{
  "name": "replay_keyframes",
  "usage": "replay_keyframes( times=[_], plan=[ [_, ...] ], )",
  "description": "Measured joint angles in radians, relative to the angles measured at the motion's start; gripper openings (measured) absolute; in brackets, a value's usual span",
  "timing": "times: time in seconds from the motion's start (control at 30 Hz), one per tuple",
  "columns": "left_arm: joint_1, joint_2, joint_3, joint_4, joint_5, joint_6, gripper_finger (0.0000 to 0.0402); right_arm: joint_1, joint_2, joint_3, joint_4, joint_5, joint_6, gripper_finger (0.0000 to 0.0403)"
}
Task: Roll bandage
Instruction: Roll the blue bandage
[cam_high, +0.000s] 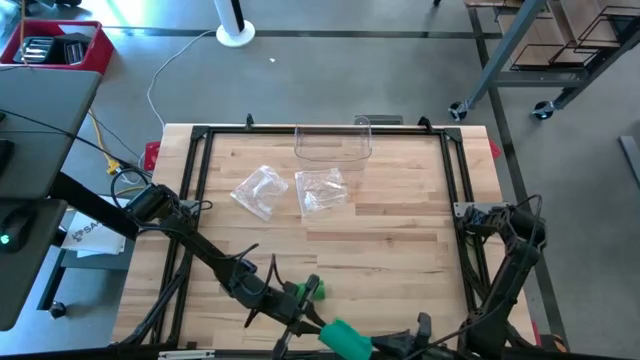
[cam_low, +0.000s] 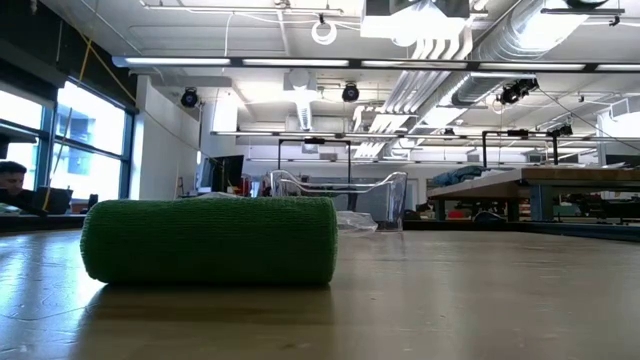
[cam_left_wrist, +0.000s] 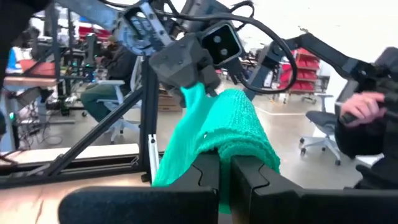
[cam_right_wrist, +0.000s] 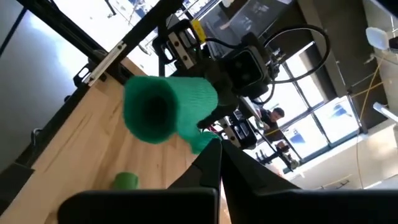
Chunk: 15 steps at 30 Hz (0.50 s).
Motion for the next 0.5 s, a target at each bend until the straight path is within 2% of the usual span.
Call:
replay_keyframes(
  times=[0.2, 0.27, 0.37, 0.5],
  plan=[
    [0.0, 0.0, 0.0, 0.0, -0.01, -0.042, 0.0001, -0.002, 0.0, 0.0, -0.118, 0.009, 0.182, 0.0],
    [0.0, 0.0, 0.0, -0.003, -0.02, -0.089, 0.0001, -0.004, 0.0, 0.0, -0.105, 0.044, 0.177, 0.0],
    [0.002, 0.0, 0.0, -0.03, -0.043, -0.139, 0.0001, -0.004, 0.0, 0.0, 0.011, 0.078, 0.045, 0.0],
    [0.009, 0.001, 0.0, -0.083, -0.075, -0.18, 0.0001, -0.004, 0.0, 0.0, 0.236, 0.072, -0.226, 0.0]
  ],
)
